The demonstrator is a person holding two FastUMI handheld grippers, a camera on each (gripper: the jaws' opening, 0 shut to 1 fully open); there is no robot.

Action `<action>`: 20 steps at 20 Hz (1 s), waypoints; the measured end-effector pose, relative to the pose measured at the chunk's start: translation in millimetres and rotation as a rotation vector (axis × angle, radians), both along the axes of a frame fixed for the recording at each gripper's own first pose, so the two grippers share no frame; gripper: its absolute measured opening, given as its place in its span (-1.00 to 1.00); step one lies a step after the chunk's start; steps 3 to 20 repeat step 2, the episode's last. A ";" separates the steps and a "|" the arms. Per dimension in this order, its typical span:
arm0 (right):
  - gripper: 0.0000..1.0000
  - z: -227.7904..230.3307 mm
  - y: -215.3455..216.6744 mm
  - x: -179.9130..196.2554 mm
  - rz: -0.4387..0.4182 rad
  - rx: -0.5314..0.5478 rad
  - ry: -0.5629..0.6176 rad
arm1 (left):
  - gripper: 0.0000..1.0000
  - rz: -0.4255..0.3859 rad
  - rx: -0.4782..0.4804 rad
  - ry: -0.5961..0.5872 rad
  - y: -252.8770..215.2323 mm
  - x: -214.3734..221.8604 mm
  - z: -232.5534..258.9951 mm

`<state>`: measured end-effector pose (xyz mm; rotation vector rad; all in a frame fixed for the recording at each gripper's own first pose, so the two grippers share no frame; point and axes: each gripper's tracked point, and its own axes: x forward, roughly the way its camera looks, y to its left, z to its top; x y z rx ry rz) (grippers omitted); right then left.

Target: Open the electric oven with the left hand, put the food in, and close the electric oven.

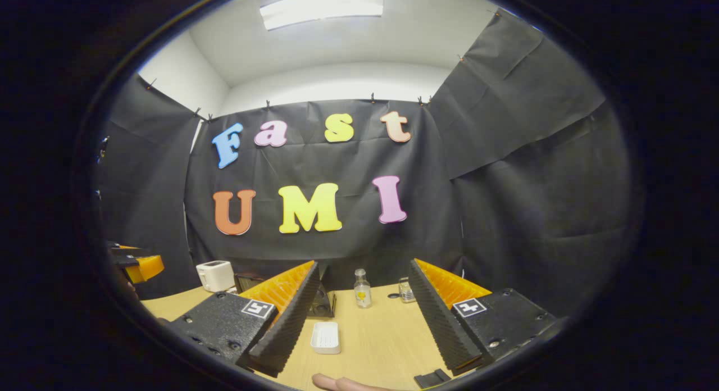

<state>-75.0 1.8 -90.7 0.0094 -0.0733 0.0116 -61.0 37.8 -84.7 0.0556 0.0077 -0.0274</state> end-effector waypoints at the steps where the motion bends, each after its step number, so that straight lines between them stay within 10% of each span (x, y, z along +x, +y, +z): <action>1: 0.90 0.4 -0.2 -1.7 0.000 -0.002 0.000 | 0.91 -0.006 -0.007 -0.002 -1.0 -0.8 0.4; 20: 0.90 0.9 0.8 -2.9 0.001 -0.001 -0.001 | 0.91 -0.014 -0.018 -0.009 -2.5 -2.6 2.3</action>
